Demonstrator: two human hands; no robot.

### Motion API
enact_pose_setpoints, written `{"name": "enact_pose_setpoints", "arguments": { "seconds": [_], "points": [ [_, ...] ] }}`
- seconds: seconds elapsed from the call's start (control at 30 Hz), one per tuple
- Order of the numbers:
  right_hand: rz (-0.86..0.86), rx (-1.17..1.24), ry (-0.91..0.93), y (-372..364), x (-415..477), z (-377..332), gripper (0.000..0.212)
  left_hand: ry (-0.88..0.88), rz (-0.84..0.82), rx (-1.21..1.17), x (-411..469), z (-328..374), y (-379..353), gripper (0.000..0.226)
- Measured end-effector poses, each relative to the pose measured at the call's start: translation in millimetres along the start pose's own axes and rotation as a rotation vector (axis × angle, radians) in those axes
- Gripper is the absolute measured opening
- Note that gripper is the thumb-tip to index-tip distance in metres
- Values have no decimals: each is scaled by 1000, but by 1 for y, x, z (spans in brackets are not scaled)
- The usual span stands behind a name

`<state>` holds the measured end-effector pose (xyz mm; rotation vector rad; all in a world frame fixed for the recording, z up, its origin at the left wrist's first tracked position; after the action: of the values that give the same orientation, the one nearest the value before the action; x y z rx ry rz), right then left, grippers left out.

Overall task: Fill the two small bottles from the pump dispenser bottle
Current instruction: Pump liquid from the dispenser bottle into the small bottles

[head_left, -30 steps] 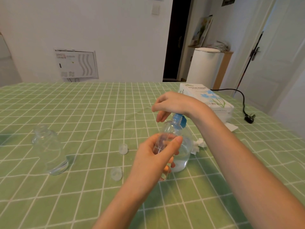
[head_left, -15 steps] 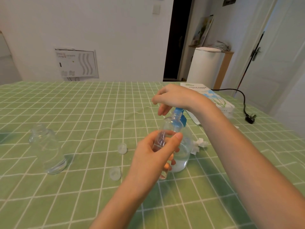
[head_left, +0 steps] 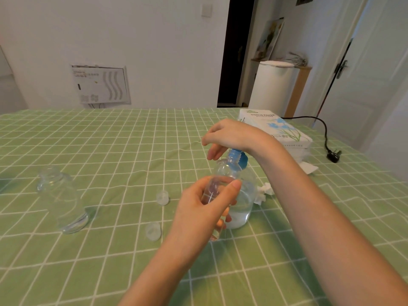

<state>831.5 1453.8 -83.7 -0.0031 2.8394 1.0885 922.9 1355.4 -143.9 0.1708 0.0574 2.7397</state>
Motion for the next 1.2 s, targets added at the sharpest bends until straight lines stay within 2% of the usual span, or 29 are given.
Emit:
{"name": "enact_pose_setpoints", "arguments": {
  "seconds": [0.07,0.23,0.37,0.5,0.67,1.03,1.2],
  "points": [
    [20,0,20,3,-1,-4,38,2,-2,-4,0,1,0,34],
    [79,-40,67,15,-2,-15,26,-1,1,-12,1,4,1,37],
    [33,-34,30,9,1,-13,34,-7,4,-9,1,5,1,37],
    [3,-27,-5,6,1,-4,26,-4,13,-10,0,3,0,38],
    [-8,35,-12,-1,1,1,35,-11,14,11,0,0,0,37],
    [115,47,75,17,-1,-14,30,-22,18,-9,1,4,1,38],
    [44,58,9,9,2,-11,43,-21,21,-11,1,5,1,36]
  ]
}}
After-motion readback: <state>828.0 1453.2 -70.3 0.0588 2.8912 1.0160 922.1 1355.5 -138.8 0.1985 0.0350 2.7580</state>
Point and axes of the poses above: each hand's wrist, its own x-axis towards the middle knuckle, its own y-axis out of the back of the hand, z = x × y, the point moved 7 cm from there along x, towards the middle knuckle, and after that the axes turned 11 degrees about x, right-handed, at the moved point
